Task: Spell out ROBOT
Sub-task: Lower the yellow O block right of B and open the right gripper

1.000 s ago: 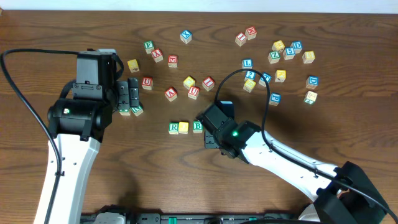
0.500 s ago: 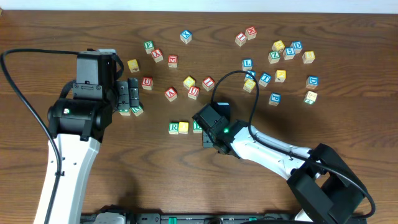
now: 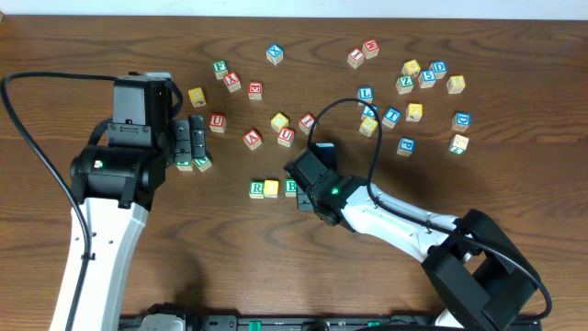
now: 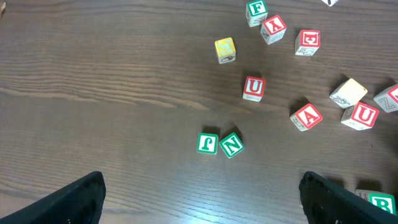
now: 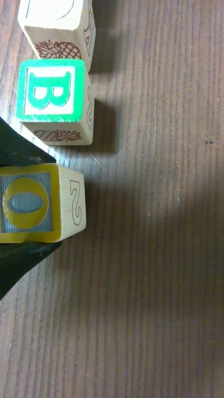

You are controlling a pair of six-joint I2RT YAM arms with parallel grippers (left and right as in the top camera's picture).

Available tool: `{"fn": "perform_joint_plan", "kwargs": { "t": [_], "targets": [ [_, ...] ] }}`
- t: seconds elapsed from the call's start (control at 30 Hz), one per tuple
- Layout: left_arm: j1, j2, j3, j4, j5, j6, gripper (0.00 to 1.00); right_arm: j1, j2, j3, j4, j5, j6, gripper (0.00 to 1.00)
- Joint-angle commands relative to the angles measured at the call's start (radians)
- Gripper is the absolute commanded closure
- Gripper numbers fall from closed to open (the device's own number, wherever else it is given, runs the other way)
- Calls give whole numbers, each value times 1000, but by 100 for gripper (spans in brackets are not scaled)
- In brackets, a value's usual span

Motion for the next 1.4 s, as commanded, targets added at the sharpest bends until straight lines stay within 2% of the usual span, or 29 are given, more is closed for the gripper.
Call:
{"fn": "perform_joint_plan", "kwargs": {
  "t": [0.0,0.47,0.73,0.87,0.93,1.37],
  "targets": [
    [5,-1,16,-3,-9,17,2,-3,13,0,6,18,-11,98],
    [5,-1,16,-3,-10,17,2,7,34,0,27,-9,48,98],
    [5,-1,16,-3,-10,17,2,7,34,0,28,-9,48,76],
    [5,-1,16,-3,-9,17,2,7,34,0,28,-9,48,74],
    [5,-1,16,-3,-10,17,2,7,34,0,28,-9,48,70],
    [5,-1,16,-3,-10,17,2,7,34,0,28,-11,48,68]
  ]
}}
